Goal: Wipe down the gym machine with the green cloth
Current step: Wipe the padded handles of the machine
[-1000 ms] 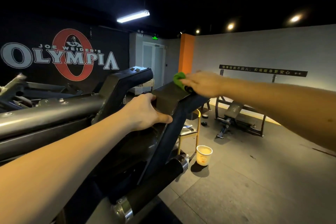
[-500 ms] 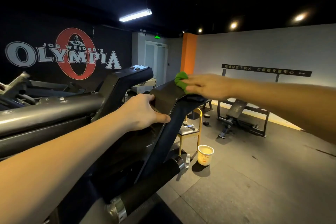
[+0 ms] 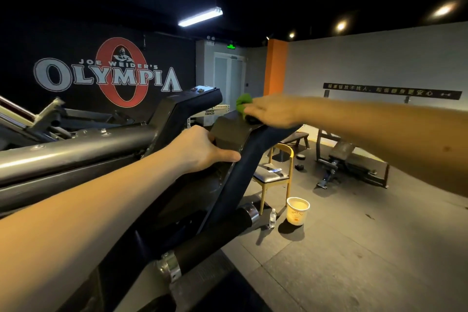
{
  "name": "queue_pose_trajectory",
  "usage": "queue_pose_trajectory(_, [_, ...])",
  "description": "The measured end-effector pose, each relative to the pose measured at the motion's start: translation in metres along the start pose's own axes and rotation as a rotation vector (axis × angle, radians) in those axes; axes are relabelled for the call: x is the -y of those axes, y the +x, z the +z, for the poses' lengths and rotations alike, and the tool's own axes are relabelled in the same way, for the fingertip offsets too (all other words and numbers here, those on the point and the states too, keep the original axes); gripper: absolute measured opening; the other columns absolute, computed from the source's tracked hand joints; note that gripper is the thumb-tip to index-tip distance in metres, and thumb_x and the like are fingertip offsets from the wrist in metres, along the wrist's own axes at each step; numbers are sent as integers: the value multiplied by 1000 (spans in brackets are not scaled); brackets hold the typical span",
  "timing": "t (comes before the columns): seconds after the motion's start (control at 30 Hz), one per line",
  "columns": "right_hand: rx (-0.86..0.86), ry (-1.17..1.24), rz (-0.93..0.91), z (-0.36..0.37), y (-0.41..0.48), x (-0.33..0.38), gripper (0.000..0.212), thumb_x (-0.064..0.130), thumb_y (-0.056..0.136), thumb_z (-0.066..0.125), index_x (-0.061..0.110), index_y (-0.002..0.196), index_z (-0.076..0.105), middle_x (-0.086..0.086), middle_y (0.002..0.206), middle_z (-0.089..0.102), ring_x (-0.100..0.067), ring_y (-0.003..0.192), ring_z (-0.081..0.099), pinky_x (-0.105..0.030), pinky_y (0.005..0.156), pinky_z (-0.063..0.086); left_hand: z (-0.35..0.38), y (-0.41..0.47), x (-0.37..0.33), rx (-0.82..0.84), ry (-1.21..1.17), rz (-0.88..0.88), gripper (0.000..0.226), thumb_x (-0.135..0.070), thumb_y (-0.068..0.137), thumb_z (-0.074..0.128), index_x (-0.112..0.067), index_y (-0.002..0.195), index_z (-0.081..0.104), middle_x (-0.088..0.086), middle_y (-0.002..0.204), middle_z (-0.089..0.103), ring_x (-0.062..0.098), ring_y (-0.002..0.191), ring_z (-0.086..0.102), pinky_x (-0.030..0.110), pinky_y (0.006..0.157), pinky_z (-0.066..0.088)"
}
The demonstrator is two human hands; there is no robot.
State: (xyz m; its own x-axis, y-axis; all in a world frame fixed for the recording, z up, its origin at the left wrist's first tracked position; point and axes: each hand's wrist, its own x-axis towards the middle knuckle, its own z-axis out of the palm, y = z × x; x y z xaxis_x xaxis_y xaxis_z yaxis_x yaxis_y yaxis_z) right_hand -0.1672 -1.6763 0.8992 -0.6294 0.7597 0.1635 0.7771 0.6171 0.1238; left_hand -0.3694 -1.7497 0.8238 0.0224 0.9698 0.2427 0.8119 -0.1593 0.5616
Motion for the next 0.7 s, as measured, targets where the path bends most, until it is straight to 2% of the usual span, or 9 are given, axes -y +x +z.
queue_pose_trajectory(0.07, [-40, -18, 35, 3, 0, -1, 31, 49, 110, 22, 39, 95, 48, 4, 94, 54, -16, 95, 55, -38, 95, 44, 1, -3, 0, -6, -2, -16, 53, -67, 72, 79, -19, 94, 73, -1, 89, 73, 17, 87, 68, 35, 81, 54])
queue_pose_trajectory(0.1, [-66, -19, -2, 10, -1, 3, 32, 50, 110, 23, 38, 102, 52, 1, 100, 57, -17, 99, 56, -39, 99, 44, 1, -5, 0, -6, -16, -20, 50, -65, 73, 79, -19, 93, 73, -1, 88, 73, 17, 87, 67, 34, 79, 52])
queue_pose_trajectory(0.17, [-145, -13, -94, 27, -12, 17, 41, 50, 108, 31, 31, 132, 58, -2, 133, 59, -19, 121, 53, -37, 108, 39, 1, -7, 0, 24, -31, -14, 39, -57, 75, 82, -24, 94, 72, -5, 92, 72, 14, 91, 66, 32, 79, 48])
queue_pose_trajectory(0.23, [-205, -55, -217, 35, -25, 24, 46, 48, 107, 39, 28, 146, 52, 3, 155, 45, -16, 139, 41, -38, 114, 33, -2, -10, 1, 72, 13, 1, 28, -47, 78, 84, -33, 95, 68, -13, 94, 69, 7, 94, 64, 30, 85, 45])
queue_pose_trajectory(0.33, [-280, -89, -192, 30, -25, 1, 49, 54, 107, 28, 31, 140, 56, -1, 145, 57, -21, 133, 50, -45, 116, 35, -3, -15, 5, 145, 68, -29, 34, -41, 81, 84, -39, 105, 61, -20, 99, 62, 6, 99, 61, 29, 94, 43])
queue_pose_trajectory(0.43, [-357, -144, -86, 33, -15, -12, 52, 50, 105, 13, 33, 99, 61, -5, 96, 65, -26, 101, 59, -53, 104, 43, 1, -19, 6, 121, 76, -74, 36, -42, 82, 82, -35, 109, 59, -20, 95, 60, 5, 94, 59, 29, 92, 42])
queue_pose_trajectory(0.47, [-393, -129, -88, 38, -12, -8, 54, 48, 105, 14, 28, 96, 63, -4, 91, 63, -24, 95, 58, -52, 100, 45, 2, -19, 6, 106, 74, -88, 36, -44, 80, 83, -34, 107, 61, -19, 96, 62, 6, 95, 60, 30, 93, 44])
queue_pose_trajectory(0.57, [-408, -81, -149, 46, -11, 8, 54, 51, 106, 25, 21, 119, 68, -5, 105, 66, -22, 99, 59, -45, 94, 49, 3, -21, 5, 73, 76, -145, 51, -50, 73, 87, -26, 115, 72, -9, 107, 72, 13, 104, 66, 37, 100, 49])
queue_pose_trajectory(0.7, [-280, -96, -335, 35, -25, 4, 47, 47, 106, 38, 24, 141, 58, -2, 139, 59, -22, 128, 51, -46, 109, 42, 1, -29, 8, 83, 168, -157, 46, -53, 72, 86, -25, 107, 74, -7, 100, 73, 15, 96, 67, 36, 94, 52])
